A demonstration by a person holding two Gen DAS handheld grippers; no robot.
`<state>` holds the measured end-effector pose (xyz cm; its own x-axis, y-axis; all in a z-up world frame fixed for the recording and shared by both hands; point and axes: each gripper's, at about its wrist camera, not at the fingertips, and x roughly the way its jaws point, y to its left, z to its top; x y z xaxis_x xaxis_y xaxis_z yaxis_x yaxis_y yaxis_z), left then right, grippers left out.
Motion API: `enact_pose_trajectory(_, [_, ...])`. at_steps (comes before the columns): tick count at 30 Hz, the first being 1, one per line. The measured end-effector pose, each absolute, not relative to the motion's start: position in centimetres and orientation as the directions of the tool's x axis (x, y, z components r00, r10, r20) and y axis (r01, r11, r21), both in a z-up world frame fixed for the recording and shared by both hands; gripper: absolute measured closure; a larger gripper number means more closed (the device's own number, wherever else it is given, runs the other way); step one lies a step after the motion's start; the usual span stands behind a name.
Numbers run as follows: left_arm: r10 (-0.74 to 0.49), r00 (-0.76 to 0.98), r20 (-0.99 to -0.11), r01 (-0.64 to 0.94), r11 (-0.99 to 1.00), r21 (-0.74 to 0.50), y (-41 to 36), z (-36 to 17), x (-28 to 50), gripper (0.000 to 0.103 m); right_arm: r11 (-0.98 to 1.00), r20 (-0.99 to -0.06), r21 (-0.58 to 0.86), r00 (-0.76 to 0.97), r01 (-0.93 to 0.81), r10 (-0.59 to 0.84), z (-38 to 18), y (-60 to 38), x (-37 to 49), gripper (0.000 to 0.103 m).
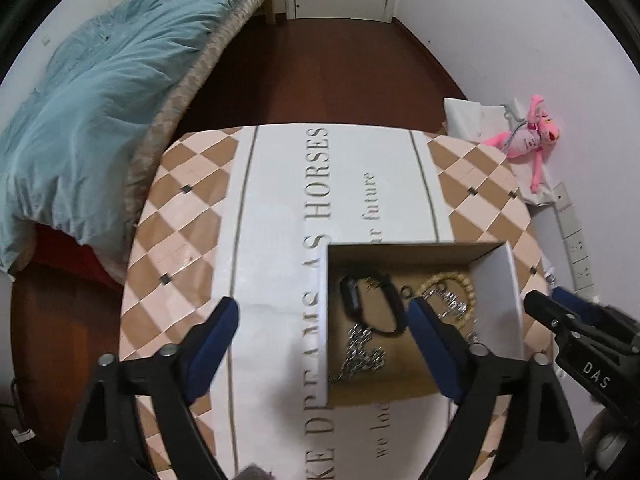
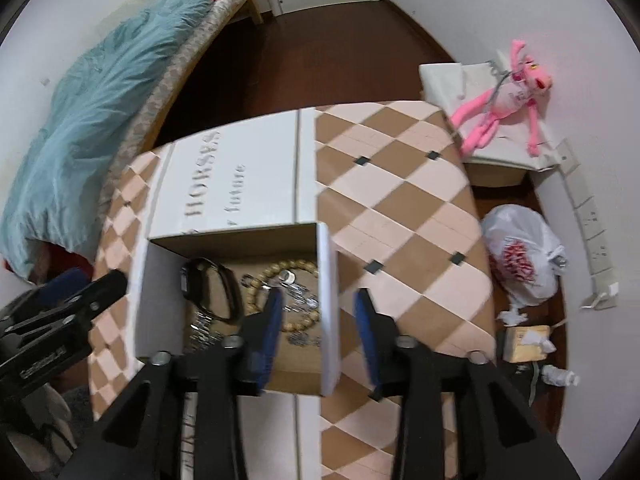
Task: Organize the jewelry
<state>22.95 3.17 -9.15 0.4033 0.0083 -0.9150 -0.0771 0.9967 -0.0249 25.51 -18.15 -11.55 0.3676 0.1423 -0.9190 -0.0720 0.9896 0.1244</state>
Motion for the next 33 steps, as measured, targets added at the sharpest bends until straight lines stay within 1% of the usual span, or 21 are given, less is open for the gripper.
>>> enact_pose_trajectory(1, [0.021,0.405,-0.914,-0.082,0.997,-0.014,3.2,-9.3,22.5,0.008,0.992,-0.920,0.100,0.373,-0.070,0.119,-11.6,-18.1,25.1,0.032])
enact_pose_trajectory(2, [0.034,0.410,-0.911,-0.087,0.996,-0.002,3.2,-9.5,22.0,0.006,0.995,-0.922,0.074,0.375,-0.070,0.095,-11.7,-18.0,24.8,0.028])
enact_pose_trajectory(4, [0.055,0.419,-0.906,-0.093,0.995,0.017,3.2,-9.7,21.2,0.006,0.997,-0.927,0.036,0.370,-0.072,0.060,-12.0,-17.8,24.1,0.016])
enact_pose_trajectory(6, [0.064,0.428,-0.901,-0.097,0.995,0.025,3.1,-10.0,20.5,0.005,0.997,-0.928,0.005,0.372,-0.073,0.032,-12.3,-17.6,23.5,0.009])
enact_pose_trajectory(7, [0.071,0.431,-0.899,-0.098,0.995,0.031,3.0,-10.0,20.3,0.005,0.997,-0.925,-0.016,0.380,-0.073,0.013,-12.4,-17.5,23.1,0.007])
enact_pose_trajectory(9, [0.071,0.432,-0.899,-0.102,0.994,0.030,3.0,-10.2,19.8,0.005,0.997,-0.922,-0.033,0.387,-0.072,-0.002,-12.4,-17.4,22.6,0.007])
enact_pose_trajectory(13, [0.074,0.439,-0.895,-0.109,0.994,0.029,2.9,-9.9,19.1,0.005,0.997,-0.914,-0.047,0.406,-0.060,-0.019,-11.8,-17.5,21.7,0.003])
enact_pose_trajectory(20, [0.071,0.476,-0.877,-0.105,0.994,0.024,2.3,-7.7,17.4,0.005,0.997,-0.892,-0.052,0.452,-0.050,-0.024,-9.2,-17.9,19.6,0.003])
enact_pose_trajectory(33, [0.046,0.598,-0.800,-0.092,0.996,-0.011,1.6,1.3,11.1,0.005,0.998,-0.787,-0.038,0.617,-0.041,-0.005,0.8,-18.9,11.7,0.003])
